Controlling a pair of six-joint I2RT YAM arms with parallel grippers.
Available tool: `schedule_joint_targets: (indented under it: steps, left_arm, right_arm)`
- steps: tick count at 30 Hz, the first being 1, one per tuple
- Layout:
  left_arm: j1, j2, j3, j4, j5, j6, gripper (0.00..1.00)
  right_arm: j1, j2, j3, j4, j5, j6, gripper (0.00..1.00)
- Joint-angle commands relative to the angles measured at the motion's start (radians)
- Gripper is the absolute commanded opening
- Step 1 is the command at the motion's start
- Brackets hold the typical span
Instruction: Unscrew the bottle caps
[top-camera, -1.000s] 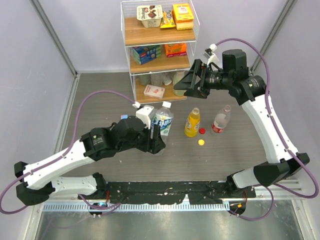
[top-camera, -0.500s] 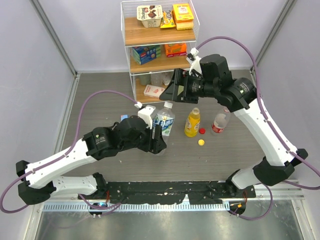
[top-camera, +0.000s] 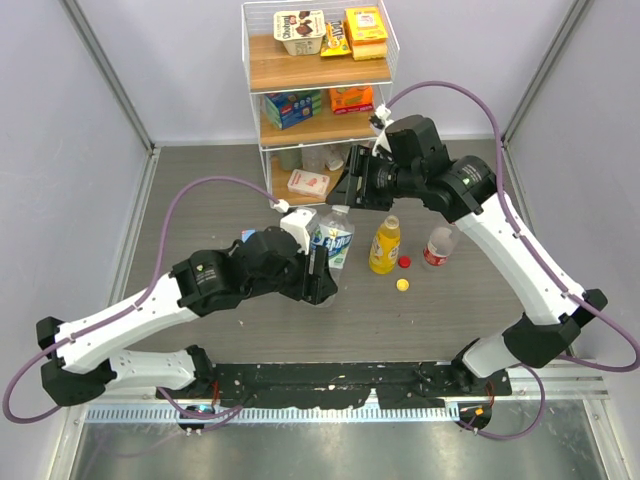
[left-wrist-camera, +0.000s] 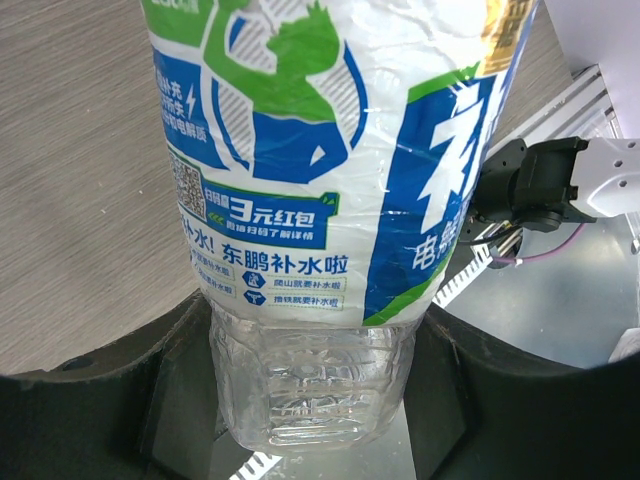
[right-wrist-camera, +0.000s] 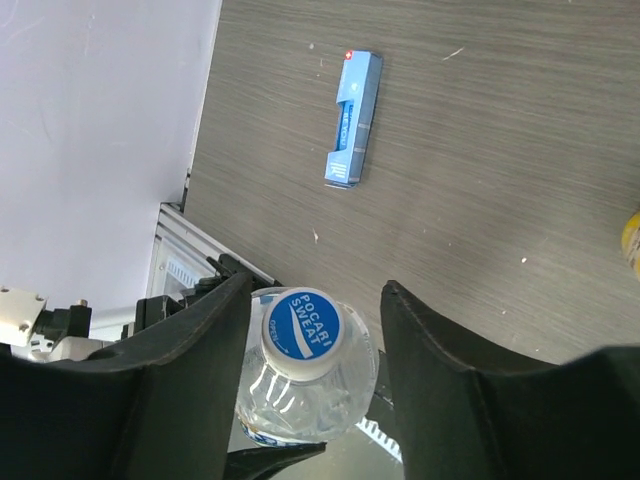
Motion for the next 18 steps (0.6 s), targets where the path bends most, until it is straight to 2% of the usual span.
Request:
schedule_joint_targets:
  steps: [1, 3, 6, 11, 13, 15, 16, 18]
  left_arm:
    - [0.003, 0.005, 0.041, 0.024, 0.01, 0.003, 0.42]
    - [0.005, 0.003, 0.04, 0.024, 0.01, 0.003, 0.42]
    - [0.005, 0.002, 0.041, 0.021, 0.008, 0.003, 0.42]
    - [0.005, -0.001, 0.043, 0.014, 0.008, 0.003, 0.42]
    - [0.003, -0.001, 0.044, 0.011, 0.01, 0.001, 0.41]
    - [0.003, -0.001, 0.046, 0.008, 0.01, 0.0, 0.41]
    - [0.003, -0.001, 0.047, 0.006, 0.008, 0.0, 0.41]
    - [0.005, -0.003, 0.052, 0.003, 0.008, 0.0, 0.4]
  right_arm:
    - [0.008, -0.031, -0.016, 0.073, -0.03, 0.025, 0.57]
    - [0.008, -0.028, -0.017, 0.073, -0.042, 0.027, 0.55]
    - [0.008, -0.026, -0.023, 0.08, -0.056, 0.034, 0.44]
    - [0.008, -0.046, -0.055, 0.12, -0.059, 0.059, 0.38]
    - [0.008, -0.048, -0.06, 0.133, -0.07, 0.065, 0.31]
    - [0.008, -0.045, -0.062, 0.142, -0.088, 0.068, 0.15]
    - [0.009, -0.043, -0.063, 0.152, -0.102, 0.071, 0.01]
    - [0.006, -0.045, -0.075, 0.186, -0.151, 0.067, 0.01]
